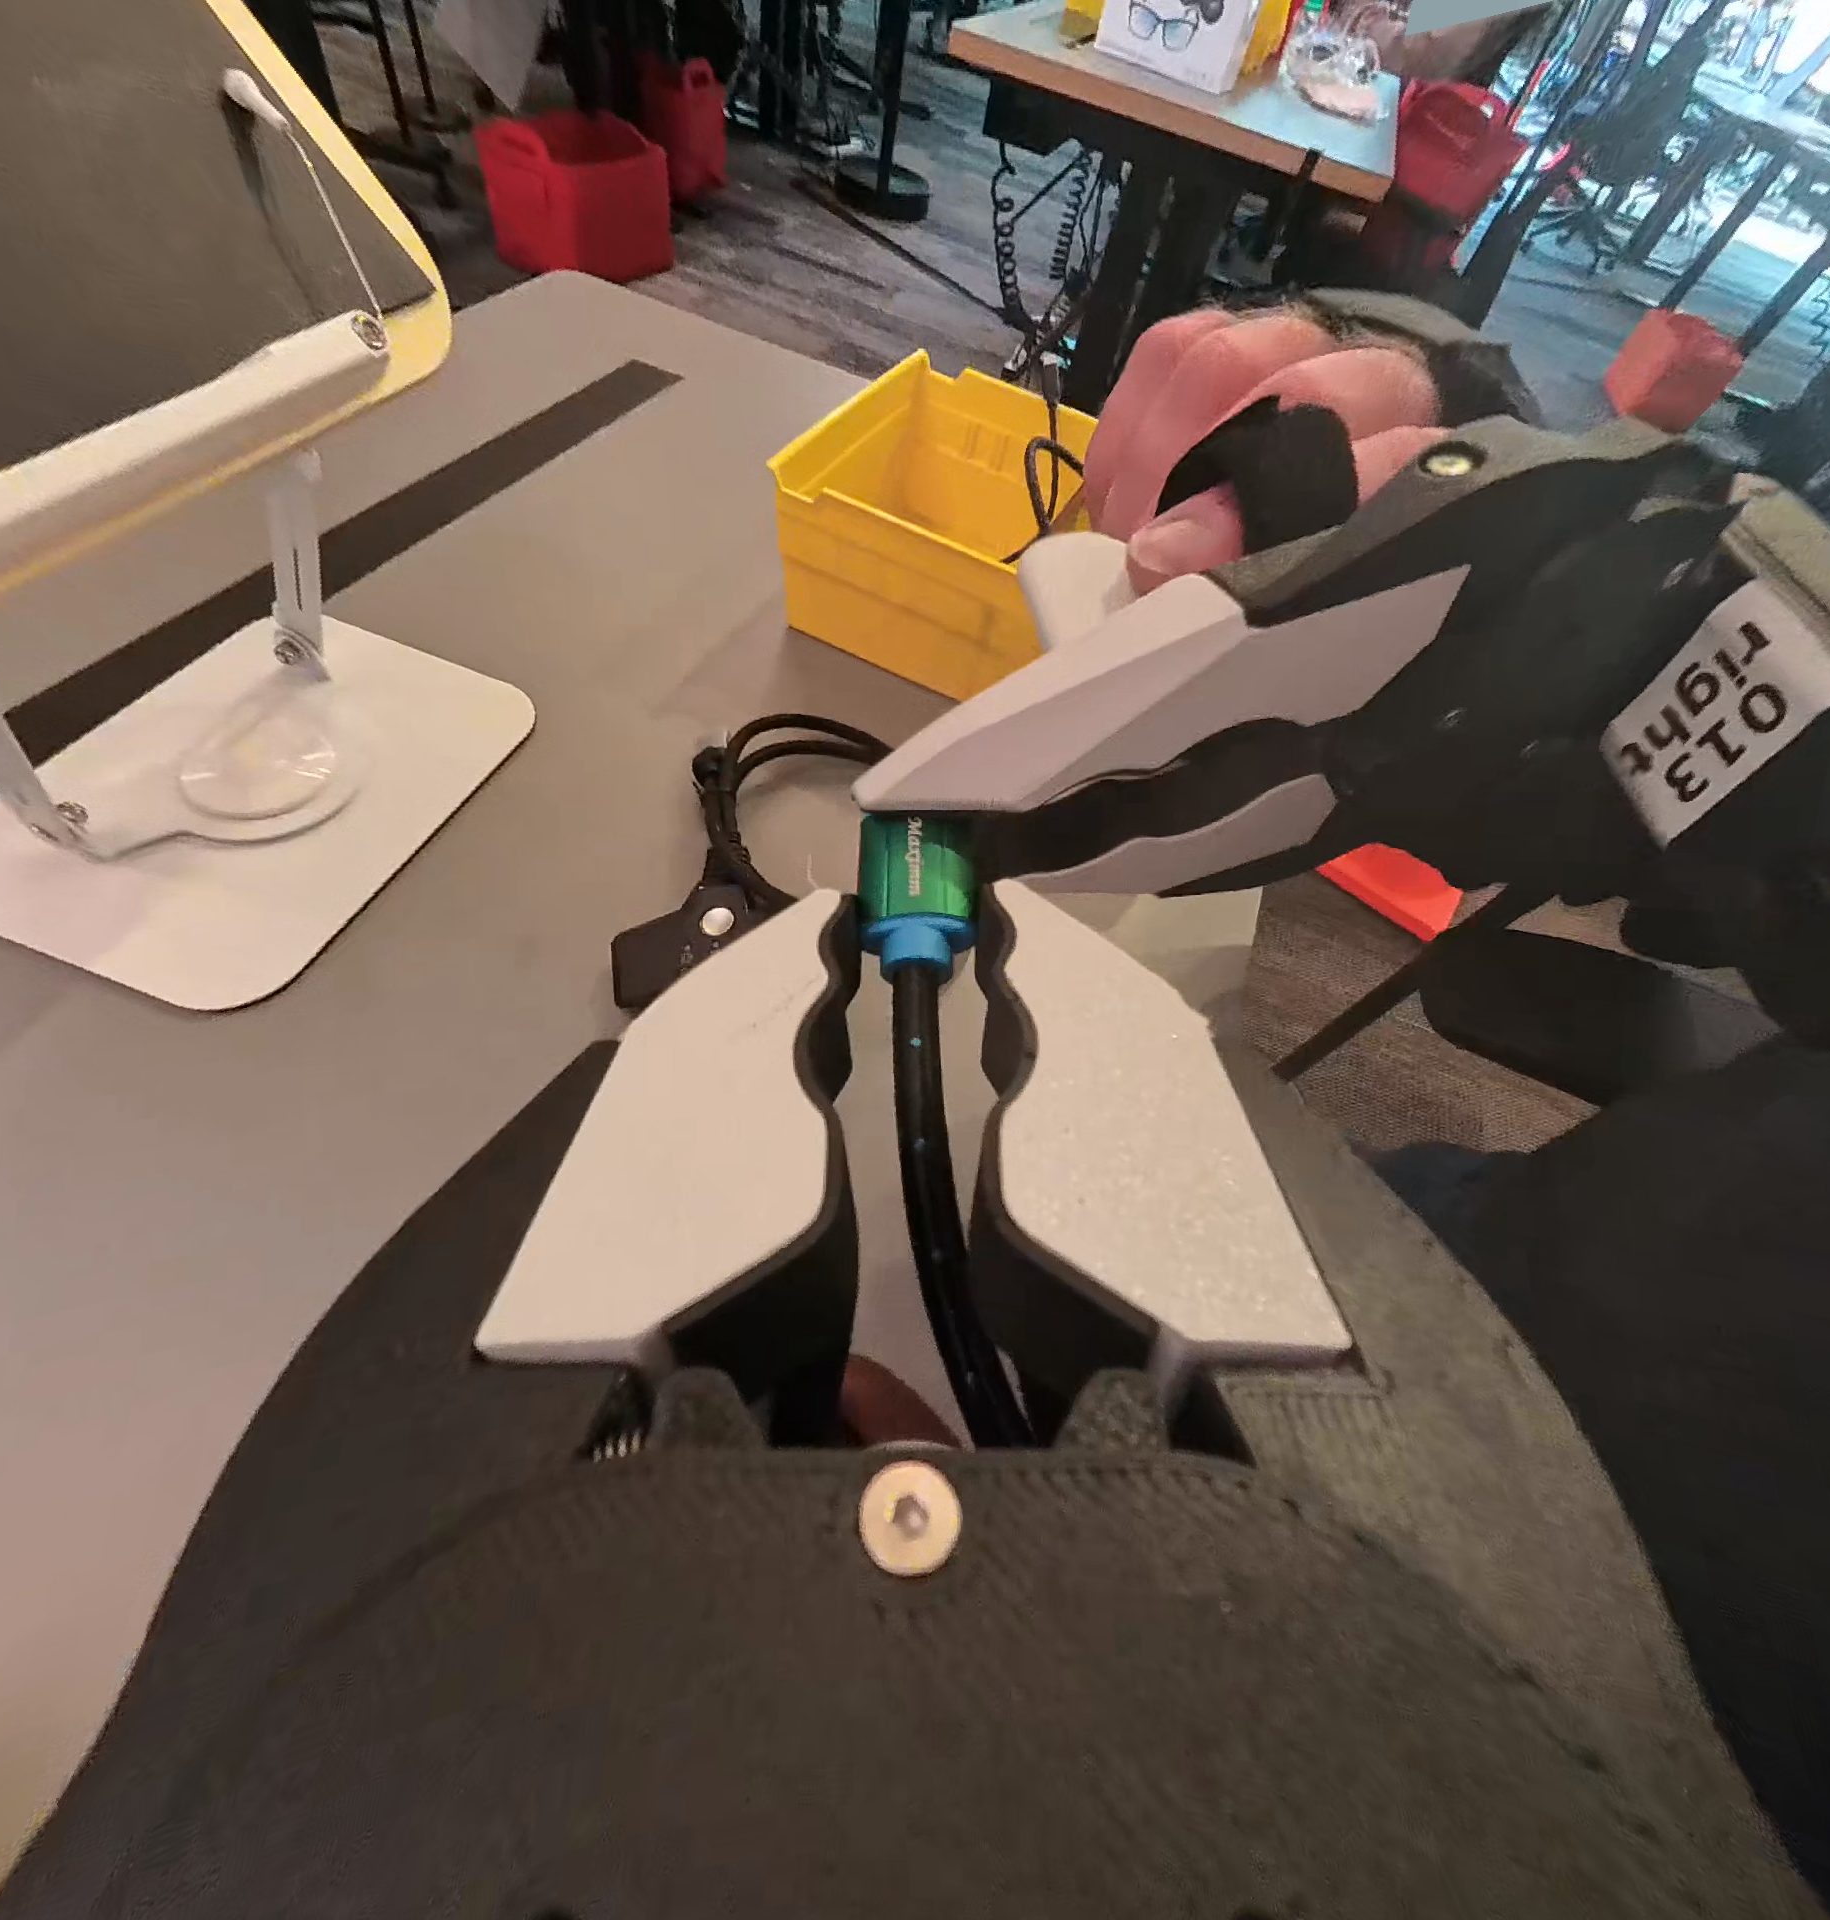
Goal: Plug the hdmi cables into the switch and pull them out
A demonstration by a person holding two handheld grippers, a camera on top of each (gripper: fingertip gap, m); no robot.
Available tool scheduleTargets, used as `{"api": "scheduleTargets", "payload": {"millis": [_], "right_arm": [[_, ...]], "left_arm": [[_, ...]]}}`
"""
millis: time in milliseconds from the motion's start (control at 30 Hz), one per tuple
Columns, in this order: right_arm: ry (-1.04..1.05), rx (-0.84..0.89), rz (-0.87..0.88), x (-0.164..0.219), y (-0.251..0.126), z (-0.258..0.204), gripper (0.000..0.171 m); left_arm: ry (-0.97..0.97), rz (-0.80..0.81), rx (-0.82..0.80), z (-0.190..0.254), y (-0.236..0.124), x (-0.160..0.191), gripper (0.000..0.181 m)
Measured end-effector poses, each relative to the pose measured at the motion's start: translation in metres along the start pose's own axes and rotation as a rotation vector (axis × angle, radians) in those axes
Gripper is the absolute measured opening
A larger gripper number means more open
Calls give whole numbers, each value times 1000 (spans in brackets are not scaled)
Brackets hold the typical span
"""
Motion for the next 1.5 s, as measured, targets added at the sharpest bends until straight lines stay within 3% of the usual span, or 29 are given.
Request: {"api": "scheduleTargets", "payload": {"millis": [167,267,467,733,1133,1333,1433,1500], "right_arm": [[285,39,21,7,-2,9,8],[417,87,7,11,0,7,9],[561,164,-41,20,1,8,9],[580,167,-55,20,0,4,9],[499,187,-66,22,-2,-1,8],[495,174,-24,22,-4,1,8],[505,166,-9,22,-4,0,8],[521,170,-3,22,-5,1,8]], "left_arm": [[22,118,1,0,0,-8,22],[28,281,-53,-4,-6,-15,27],[-26,274,-38,-3,2,-3,40],[20,358,-116,-2,5,-5,25],[-169,370,-30,-9,12,0,24],[-143,433,-49,-7,11,3,22],[-135,413,-26,-4,15,3,34],[-118,414,-41,-2,16,3,29]]}}
Point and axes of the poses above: each gripper's, where its closed fingertips meet, y out along the fingers, x out of its underside, z = x × y across the jaws, the point moved 8 cm from there along -y, back along the fingers, and after that the axes turned 5 degrees about z, right-handed, at the moved point
